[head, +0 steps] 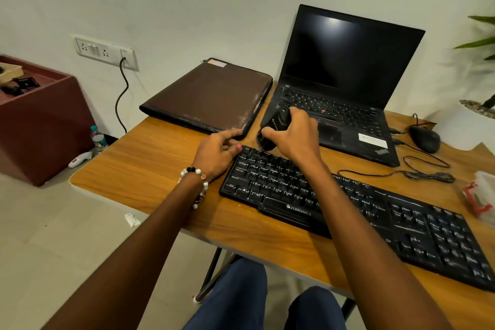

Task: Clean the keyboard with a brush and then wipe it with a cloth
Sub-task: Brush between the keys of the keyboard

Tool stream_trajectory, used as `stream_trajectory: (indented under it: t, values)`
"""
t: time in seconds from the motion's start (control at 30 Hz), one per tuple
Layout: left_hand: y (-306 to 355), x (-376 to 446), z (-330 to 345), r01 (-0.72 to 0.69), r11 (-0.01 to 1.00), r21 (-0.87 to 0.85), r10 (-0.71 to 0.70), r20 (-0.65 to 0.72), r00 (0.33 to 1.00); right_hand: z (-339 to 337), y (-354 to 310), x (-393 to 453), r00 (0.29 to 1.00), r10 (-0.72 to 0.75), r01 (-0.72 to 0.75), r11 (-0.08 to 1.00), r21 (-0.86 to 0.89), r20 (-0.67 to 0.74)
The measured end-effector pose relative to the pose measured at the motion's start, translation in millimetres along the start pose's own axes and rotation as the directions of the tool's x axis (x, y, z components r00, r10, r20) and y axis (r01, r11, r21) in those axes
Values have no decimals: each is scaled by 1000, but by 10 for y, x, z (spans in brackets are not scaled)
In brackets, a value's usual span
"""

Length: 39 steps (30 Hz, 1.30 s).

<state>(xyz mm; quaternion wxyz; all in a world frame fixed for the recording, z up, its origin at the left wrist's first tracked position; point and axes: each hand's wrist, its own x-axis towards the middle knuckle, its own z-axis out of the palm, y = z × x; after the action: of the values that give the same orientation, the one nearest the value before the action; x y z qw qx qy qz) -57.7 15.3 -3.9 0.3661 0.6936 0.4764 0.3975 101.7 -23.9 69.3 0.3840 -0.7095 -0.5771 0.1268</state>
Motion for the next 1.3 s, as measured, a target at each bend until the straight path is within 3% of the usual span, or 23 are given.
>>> stream_trajectory:
  t: [0.13, 0.3, 0.47, 0.6, 0.73, 0.9, 1.03, 1.17, 1.3]
  values:
    - [-11, -2, 9, -1, 1000, 17, 1, -17, 1000, -28, -25, 17, 998, 8, -13, 997, 81, 59]
    - [2, 4, 15, 29, 1000, 2, -29, -14, 999, -22, -7, 21, 1000, -8, 8, 997, -75, 2]
    - [-22, 10, 15, 37, 999, 0, -37, -15, 999, -52, 19, 12, 999, 21, -23, 999, 40, 47]
    - [-24, 14, 18, 57, 998, -18, -58, -7, 998, -44, 26, 8, 1000, -18, 16, 993, -114, -16]
    - [-21, 4, 22, 47, 999, -3, -47, -19, 999, -70, 14, -26, 999, 13, -17, 996, 92, 44]
    - [-5, 0, 31, 71, 997, 5, -71, -31, 997, -74, 37, -33, 999, -34, 30, 990, -140, -27]
    - [-9, 0, 43, 68, 998, 18, -67, -58, 996, -128, 64, -48, 999, 8, -10, 998, 58, 39]
    - [-17, 5, 47, 68, 997, 22, -67, -53, 996, -137, 80, -65, 1000, -7, 6, 998, -70, -10]
    - [-20, 14, 46, 54, 997, 48, -51, -57, 997, -173, 84, -72, 1000, 12, -13, 999, 50, 27]
